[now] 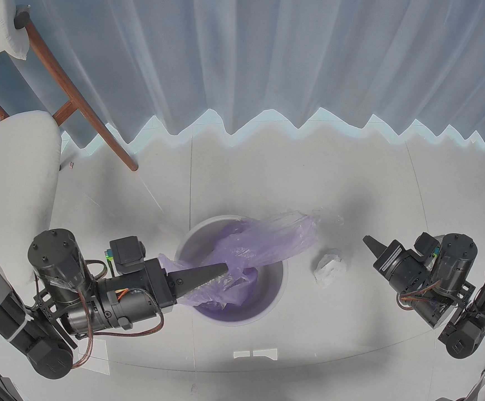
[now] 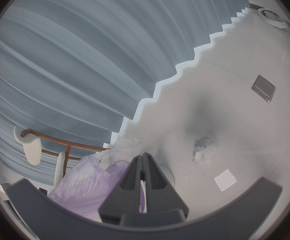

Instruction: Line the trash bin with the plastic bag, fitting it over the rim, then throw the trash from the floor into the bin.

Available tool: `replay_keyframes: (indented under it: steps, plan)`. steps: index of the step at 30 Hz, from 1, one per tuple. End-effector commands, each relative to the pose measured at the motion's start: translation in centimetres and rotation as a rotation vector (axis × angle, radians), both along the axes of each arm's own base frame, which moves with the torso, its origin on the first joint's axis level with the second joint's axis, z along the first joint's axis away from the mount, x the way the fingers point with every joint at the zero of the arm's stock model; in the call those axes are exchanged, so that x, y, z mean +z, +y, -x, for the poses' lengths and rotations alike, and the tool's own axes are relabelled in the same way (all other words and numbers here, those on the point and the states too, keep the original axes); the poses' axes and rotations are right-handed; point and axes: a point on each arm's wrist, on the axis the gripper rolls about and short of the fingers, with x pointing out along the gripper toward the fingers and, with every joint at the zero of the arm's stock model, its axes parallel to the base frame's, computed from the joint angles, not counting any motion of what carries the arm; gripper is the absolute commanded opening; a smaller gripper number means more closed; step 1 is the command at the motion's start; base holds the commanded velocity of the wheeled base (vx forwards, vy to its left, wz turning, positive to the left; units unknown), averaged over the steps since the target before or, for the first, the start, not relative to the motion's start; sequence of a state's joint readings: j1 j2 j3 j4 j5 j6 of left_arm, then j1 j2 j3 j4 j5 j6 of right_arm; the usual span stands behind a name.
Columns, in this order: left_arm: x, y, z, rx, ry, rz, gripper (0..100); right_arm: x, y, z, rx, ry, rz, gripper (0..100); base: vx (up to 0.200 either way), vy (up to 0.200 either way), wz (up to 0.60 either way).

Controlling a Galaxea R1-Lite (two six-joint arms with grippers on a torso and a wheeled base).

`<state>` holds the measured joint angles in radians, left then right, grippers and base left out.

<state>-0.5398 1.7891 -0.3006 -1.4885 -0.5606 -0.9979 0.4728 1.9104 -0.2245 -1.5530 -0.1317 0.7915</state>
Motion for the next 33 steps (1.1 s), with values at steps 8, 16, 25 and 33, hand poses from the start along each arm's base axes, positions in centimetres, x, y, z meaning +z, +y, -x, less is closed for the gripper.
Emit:
replay_keyframes:
  steps: [8,16,25,33]
  plan:
    - [-0.9,0.1,-0.2,0.205,0.012,-0.211,0,-0.7,0.2,-0.2,-0.062,0.038,-0.052,0,0.0,0.0,0.0]
    - [-1.4,-0.4,0.1,0.177,-0.019,-0.395,0,-1.0,0.7,0.0,-0.052,0.088,-0.089,0,0.0,0.0,0.0]
    - [-1.1,-0.7,-0.5,0.185,-0.167,-0.505,0,-0.2,2.0,-2.2,-0.085,0.181,-0.219,0,0.0,0.0,0.0]
    - [-1.1,-0.5,-0.9,0.178,-0.344,-0.633,0,3.7,2.8,-4.4,-0.132,0.293,-0.263,0,0.0,0.0,0.0]
